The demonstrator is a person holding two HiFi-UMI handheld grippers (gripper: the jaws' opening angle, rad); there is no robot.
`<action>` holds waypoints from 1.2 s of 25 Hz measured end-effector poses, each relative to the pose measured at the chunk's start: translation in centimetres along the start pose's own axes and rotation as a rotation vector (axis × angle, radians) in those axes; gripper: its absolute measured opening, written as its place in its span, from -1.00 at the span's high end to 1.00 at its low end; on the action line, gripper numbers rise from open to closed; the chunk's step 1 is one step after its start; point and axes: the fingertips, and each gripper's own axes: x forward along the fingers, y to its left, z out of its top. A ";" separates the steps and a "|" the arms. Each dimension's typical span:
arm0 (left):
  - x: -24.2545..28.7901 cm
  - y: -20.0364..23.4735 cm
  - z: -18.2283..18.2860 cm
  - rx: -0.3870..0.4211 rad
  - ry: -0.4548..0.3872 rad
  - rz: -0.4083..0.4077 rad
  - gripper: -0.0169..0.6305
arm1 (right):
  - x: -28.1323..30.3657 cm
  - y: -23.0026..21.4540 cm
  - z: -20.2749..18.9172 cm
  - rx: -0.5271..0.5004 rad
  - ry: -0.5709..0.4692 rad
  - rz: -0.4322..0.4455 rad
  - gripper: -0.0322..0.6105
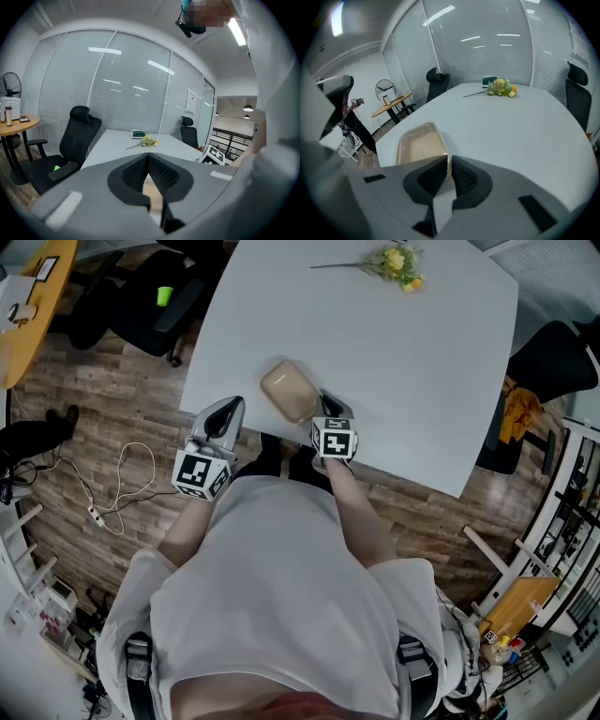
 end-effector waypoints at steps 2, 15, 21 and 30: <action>0.0 0.1 0.0 -0.002 0.000 0.001 0.91 | 0.1 0.1 0.0 0.003 0.003 0.000 0.80; 0.0 -0.1 0.6 0.011 -0.019 -0.003 0.91 | -0.7 0.2 1.3 0.014 -0.037 -0.019 0.83; -0.3 -0.2 1.5 0.026 -0.049 -0.001 0.91 | -2.1 0.3 2.5 0.031 -0.081 -0.021 0.83; -0.8 -0.5 3.1 0.047 -0.094 -0.005 0.91 | -6.1 0.8 6.2 0.070 -0.231 -0.016 0.83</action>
